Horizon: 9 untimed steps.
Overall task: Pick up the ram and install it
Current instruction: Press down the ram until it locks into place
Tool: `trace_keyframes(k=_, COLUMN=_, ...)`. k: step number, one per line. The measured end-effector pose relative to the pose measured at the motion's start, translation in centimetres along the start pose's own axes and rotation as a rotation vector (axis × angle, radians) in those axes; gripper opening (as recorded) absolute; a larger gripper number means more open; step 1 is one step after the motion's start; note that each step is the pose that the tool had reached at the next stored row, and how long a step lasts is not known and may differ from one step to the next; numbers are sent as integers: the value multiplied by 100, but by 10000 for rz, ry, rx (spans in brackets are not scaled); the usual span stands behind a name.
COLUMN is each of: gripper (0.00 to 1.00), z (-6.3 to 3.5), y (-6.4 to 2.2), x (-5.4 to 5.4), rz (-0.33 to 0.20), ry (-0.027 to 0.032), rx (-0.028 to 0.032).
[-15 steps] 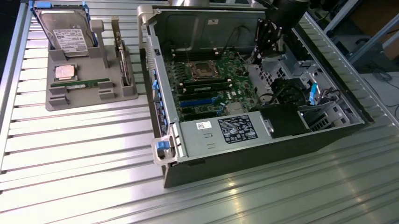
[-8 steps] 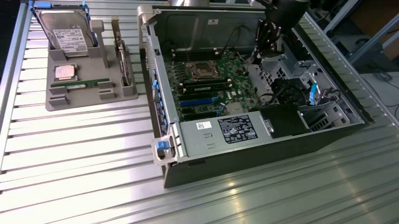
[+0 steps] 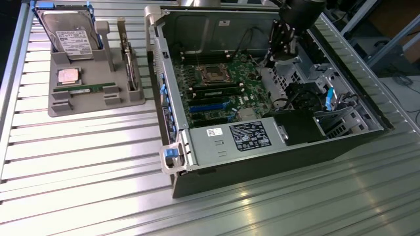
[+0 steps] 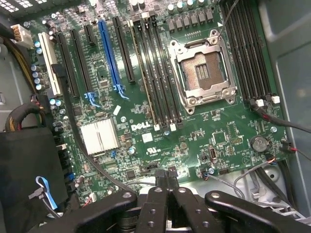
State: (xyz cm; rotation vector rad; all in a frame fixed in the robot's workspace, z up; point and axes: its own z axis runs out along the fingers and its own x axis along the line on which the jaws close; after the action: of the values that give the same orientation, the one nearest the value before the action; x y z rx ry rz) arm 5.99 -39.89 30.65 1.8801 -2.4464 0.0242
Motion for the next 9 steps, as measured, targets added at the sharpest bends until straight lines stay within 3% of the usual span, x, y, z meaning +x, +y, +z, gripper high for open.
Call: trace_keyframes(k=9, gripper=11, z=0, y=0, x=0, rz=624, ry=-14, rx=-34)
